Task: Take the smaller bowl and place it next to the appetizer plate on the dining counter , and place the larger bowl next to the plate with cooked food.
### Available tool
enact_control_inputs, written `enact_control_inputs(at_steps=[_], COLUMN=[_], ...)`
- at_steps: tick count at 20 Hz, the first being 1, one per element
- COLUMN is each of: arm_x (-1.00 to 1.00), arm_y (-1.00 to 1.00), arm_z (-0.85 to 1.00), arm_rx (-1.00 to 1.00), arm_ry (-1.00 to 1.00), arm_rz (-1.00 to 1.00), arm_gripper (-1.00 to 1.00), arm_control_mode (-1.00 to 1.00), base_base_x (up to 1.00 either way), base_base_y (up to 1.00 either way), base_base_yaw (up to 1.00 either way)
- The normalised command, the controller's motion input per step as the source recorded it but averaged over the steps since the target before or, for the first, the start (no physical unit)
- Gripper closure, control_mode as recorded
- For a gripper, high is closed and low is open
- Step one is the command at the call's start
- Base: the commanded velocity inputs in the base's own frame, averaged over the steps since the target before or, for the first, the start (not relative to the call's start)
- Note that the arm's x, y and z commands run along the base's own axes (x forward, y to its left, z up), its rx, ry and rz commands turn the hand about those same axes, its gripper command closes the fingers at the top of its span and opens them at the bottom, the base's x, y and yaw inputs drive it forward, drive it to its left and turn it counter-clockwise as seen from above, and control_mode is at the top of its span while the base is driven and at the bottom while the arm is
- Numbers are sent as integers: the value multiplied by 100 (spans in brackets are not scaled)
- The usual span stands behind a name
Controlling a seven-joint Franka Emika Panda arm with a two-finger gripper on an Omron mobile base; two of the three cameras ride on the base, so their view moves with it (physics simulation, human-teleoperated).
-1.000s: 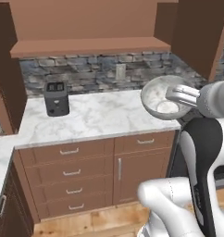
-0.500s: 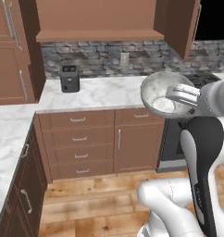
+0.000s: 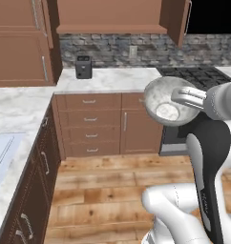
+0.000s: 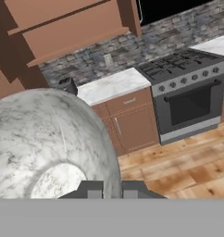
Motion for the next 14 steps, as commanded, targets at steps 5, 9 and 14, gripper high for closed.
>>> enact_control_inputs(at_steps=[5,9,14], arm_x=[0,0,0], arm_y=[0,0,0], arm_z=[0,0,0], arm_rx=[0,0,0], arm_ry=[0,0,0], arm_rz=[0,0,0], arm_gripper=[100,100,100], arm_control_mode=[100,100,100], base_base_x=[-100,-100,-100], base_base_y=[0,0,0], base_base_yaw=[15,15,17])
